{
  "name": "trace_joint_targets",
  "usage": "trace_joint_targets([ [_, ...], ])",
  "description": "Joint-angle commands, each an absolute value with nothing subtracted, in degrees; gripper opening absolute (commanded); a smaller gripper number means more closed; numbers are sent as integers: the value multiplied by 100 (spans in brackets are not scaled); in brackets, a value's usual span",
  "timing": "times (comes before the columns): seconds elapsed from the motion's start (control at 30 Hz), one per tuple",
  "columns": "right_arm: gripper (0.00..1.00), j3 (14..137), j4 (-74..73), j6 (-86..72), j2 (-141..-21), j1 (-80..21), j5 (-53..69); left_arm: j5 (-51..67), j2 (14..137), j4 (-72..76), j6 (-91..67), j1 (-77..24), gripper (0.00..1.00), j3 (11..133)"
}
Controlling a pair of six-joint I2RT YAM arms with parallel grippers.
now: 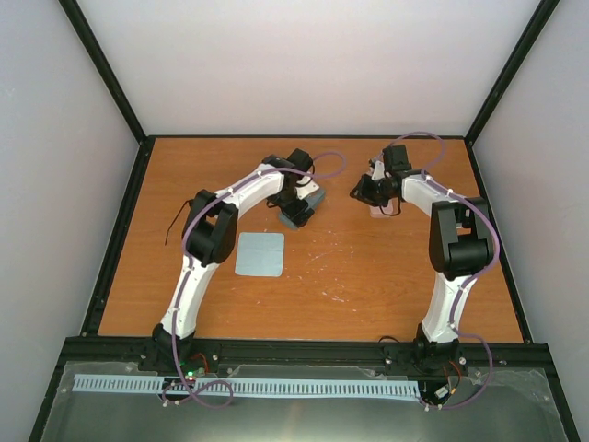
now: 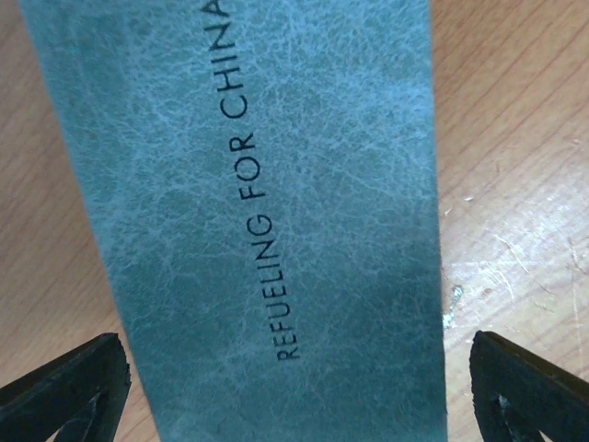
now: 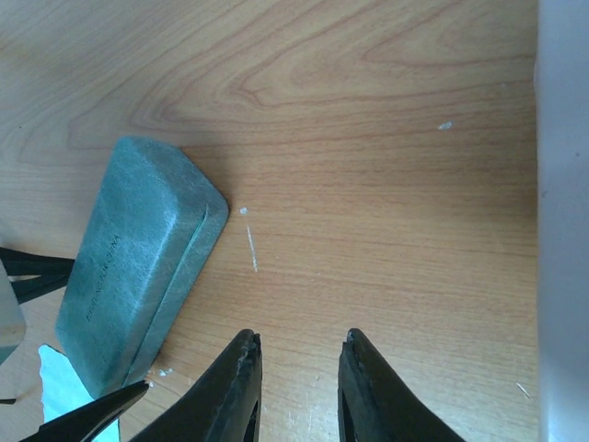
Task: Organize the sunglasses
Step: Pick up the sunglasses case at the center of the board.
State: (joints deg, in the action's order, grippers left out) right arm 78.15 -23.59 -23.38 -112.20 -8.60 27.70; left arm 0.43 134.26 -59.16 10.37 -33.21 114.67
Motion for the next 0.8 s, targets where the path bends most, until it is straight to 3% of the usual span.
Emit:
trace_joint_targets([
  [0.0,25,7643,-2225,-2317,-10976,-809,2821,29,13601,-5839,934,-3372,99,11430],
  [0.37,24,7490,-2207,-2294,-10874,-809,2791,135,13556,-5744,1005,-3384,80,11180],
  [0.57,24,7419,-2193,-2286,-10808,-809,2770,212,13482,-5732,1110,-3382,50,11244],
  [0.77,24,7276,-2131,-2105,-10522,-667,2783,988,13141,-5572,1299,-3350,49,11323],
])
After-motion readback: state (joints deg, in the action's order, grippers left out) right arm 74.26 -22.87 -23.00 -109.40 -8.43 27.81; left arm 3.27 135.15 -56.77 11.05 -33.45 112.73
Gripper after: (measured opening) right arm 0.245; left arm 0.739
